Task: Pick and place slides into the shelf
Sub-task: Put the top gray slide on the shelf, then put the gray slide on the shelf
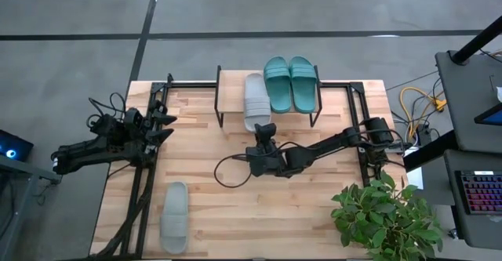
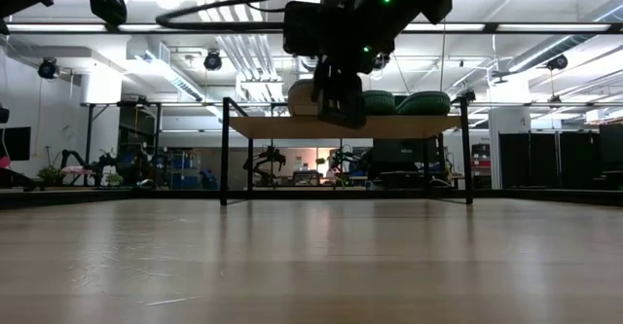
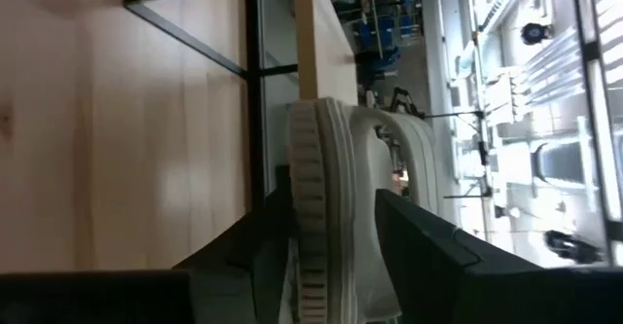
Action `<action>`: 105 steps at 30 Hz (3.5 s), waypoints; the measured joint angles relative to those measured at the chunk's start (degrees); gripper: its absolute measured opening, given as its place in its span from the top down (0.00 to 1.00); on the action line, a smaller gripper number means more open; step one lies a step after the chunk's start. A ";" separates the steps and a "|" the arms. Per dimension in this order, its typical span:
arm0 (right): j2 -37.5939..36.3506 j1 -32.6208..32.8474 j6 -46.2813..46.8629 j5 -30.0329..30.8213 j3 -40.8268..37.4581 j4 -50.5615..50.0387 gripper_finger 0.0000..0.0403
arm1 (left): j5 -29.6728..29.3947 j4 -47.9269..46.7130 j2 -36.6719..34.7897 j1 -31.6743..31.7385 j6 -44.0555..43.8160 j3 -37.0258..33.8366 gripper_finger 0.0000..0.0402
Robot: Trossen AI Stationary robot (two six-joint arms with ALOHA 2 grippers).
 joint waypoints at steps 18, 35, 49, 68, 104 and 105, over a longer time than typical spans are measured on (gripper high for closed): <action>0.00 1.17 6.24 -0.90 3.44 -11.66 0.54 | 0.33 0.04 0.00 -0.02 -0.19 0.00 0.56; -1.20 3.66 9.88 -1.83 3.69 -15.06 0.53 | 0.35 0.05 0.00 -0.02 -0.17 0.00 0.56; -2.88 4.42 11.93 -0.22 3.67 -19.29 0.53 | 0.35 -0.07 0.00 -0.02 -0.17 0.00 0.56; -4.10 6.10 18.80 -0.30 3.61 -27.78 0.53 | 0.35 -0.35 0.00 -0.02 -0.15 0.00 0.56; -35.00 5.06 30.54 -43.60 -12.15 -5.08 0.60 | 0.35 -0.36 0.00 0.00 -0.15 0.00 0.56; -36.46 4.83 29.81 -44.83 -14.27 -1.89 0.61 | 0.35 -0.38 0.00 0.00 -0.15 0.00 0.56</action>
